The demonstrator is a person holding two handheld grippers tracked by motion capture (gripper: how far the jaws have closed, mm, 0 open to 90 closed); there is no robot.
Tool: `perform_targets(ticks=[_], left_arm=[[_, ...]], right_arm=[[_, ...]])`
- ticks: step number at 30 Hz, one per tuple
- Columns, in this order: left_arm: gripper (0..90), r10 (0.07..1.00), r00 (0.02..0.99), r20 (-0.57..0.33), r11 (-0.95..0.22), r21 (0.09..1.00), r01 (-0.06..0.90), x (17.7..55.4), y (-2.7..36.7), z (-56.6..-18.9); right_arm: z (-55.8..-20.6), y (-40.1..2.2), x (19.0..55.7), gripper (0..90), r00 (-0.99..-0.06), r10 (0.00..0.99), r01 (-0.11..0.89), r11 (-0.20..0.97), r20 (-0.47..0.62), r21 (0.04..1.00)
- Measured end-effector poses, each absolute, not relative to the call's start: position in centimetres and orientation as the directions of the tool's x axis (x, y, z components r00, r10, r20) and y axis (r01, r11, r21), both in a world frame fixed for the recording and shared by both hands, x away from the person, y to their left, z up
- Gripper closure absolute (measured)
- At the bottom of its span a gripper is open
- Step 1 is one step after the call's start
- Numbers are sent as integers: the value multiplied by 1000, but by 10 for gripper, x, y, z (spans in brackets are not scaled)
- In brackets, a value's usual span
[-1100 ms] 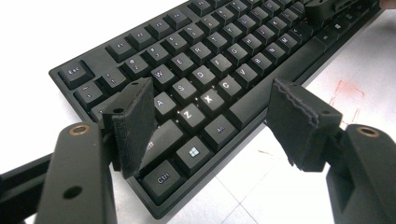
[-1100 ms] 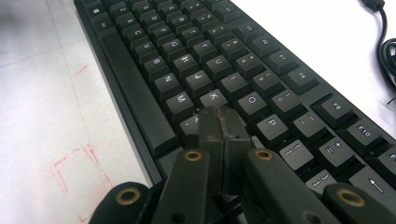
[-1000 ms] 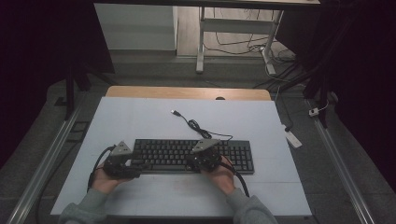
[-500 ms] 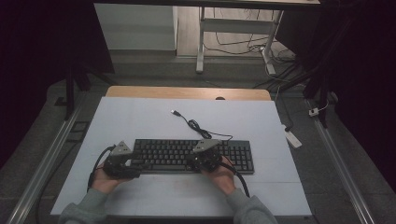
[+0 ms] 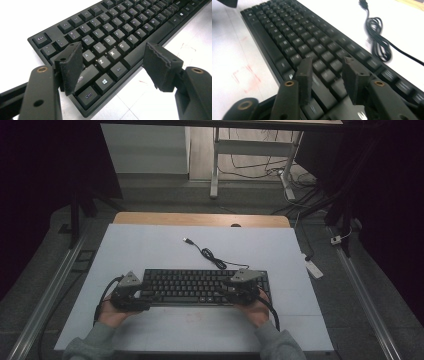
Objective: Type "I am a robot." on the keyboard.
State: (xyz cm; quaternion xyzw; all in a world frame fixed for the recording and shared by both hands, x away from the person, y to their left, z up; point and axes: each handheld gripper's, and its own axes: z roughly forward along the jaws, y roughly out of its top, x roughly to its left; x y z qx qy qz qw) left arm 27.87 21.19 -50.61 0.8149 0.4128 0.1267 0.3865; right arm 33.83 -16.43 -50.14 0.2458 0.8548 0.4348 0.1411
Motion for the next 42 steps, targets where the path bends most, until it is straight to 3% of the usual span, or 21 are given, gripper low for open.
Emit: perform_targets(ticks=[21,42], left_arm=[[323,777,622,-103,-351,749,562,275,213,-505],[323,789,607,-93,-336,762,554,253,228,-507]], right_arm=[[-501,-213,325,540,-796,600,299,504,-79,810],[-505,-269,301,507,-760,647,326,466,-65,822]])
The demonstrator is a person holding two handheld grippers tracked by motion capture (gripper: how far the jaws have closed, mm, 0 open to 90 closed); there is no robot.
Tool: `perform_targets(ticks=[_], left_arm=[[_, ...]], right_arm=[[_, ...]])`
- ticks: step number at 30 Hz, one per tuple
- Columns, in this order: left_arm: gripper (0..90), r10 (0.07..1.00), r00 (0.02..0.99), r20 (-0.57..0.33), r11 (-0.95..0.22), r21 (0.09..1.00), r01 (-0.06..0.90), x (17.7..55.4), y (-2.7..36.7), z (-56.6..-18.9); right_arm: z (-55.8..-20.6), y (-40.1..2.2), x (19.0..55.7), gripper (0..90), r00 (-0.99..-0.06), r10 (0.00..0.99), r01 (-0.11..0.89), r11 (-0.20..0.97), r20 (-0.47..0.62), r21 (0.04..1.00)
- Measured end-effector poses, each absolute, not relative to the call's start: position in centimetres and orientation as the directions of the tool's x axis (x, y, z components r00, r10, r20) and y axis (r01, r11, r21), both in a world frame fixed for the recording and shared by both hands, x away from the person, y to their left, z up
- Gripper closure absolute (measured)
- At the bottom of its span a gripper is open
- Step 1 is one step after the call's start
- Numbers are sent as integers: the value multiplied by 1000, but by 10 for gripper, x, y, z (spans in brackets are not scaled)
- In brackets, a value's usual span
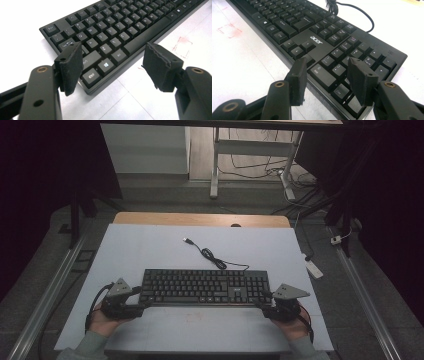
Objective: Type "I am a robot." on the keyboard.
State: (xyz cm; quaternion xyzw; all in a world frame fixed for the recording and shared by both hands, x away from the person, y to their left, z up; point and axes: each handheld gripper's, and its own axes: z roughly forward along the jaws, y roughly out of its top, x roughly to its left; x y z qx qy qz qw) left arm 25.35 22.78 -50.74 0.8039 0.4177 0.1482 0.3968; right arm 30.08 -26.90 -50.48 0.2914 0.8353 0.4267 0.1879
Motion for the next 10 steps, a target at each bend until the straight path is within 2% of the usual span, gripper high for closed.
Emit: perform_targets(ticks=[10], left_arm=[[322,787,611,-88,-339,765,548,254,227,-507]], right_arm=[[-505,-267,302,505,-768,637,322,477,-69,818]])
